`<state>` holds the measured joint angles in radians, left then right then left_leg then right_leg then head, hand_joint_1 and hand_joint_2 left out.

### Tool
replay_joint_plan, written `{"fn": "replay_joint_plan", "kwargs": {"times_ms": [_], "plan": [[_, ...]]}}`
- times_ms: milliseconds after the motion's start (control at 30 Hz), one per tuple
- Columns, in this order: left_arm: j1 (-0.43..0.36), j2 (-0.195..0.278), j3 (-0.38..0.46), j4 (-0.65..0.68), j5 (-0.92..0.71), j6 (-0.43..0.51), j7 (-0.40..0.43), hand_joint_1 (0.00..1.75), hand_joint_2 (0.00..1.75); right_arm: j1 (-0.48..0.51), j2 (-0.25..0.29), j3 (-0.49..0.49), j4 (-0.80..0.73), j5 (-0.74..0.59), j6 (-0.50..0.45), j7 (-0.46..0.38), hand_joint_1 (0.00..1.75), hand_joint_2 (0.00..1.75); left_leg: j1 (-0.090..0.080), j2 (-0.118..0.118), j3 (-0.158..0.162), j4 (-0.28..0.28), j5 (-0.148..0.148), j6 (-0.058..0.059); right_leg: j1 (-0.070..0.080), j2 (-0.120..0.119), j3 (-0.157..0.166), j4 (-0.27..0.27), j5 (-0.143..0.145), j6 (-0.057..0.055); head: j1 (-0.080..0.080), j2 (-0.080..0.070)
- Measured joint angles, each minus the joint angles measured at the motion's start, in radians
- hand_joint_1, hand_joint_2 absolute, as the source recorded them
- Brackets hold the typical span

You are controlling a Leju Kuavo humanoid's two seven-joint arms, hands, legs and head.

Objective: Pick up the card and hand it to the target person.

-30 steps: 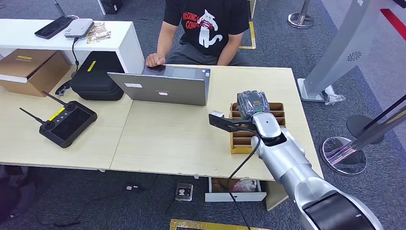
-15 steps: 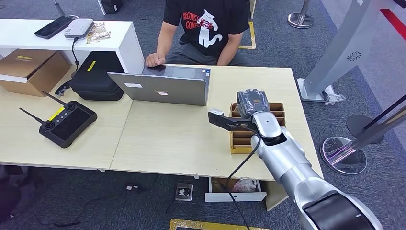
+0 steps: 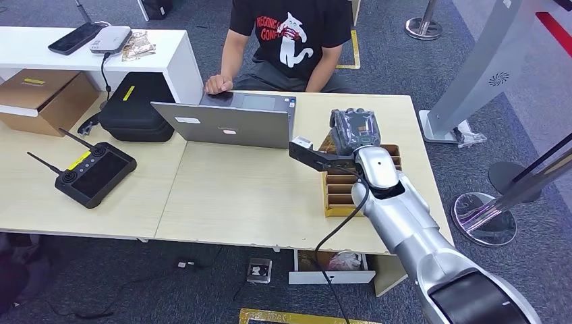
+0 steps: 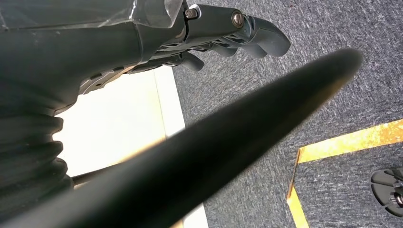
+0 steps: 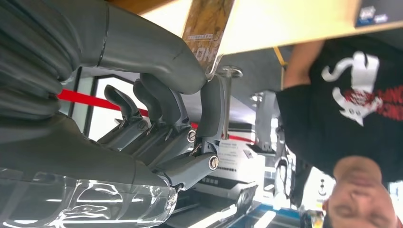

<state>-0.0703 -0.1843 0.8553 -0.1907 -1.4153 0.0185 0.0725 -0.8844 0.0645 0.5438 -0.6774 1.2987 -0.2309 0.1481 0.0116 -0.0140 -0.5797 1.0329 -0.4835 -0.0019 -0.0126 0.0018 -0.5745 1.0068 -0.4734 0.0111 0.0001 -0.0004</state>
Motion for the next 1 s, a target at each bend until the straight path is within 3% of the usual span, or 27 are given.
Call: {"fn": "replay_joint_plan", "kwargs": {"times_ms": [333, 1000], "plan": [[-0.001, 0.000, 0.000, 0.000, 0.000, 0.000, 0.000, 0.00, 1.75, -0.033, 0.017, 0.000, -0.074, -0.001, 0.001, -0.009, 1.74, 1.75, 0.000, 0.000, 0.000, 0.000, 0.000, 0.000, 0.000, 0.000, 0.000, 0.001, 0.000, 0.000, 0.000, 0.000], [-0.002, 0.000, 0.000, 0.000, 0.003, 0.000, -0.010, 0.00, 1.75, -0.093, 0.073, 0.000, -0.060, 0.015, 0.005, -0.025, 1.75, 1.75, 0.000, 0.000, 0.000, 0.000, 0.000, 0.000, 0.000, 0.000, 0.000, 0.001, 0.000, 0.000, 0.000, 0.000]]}}
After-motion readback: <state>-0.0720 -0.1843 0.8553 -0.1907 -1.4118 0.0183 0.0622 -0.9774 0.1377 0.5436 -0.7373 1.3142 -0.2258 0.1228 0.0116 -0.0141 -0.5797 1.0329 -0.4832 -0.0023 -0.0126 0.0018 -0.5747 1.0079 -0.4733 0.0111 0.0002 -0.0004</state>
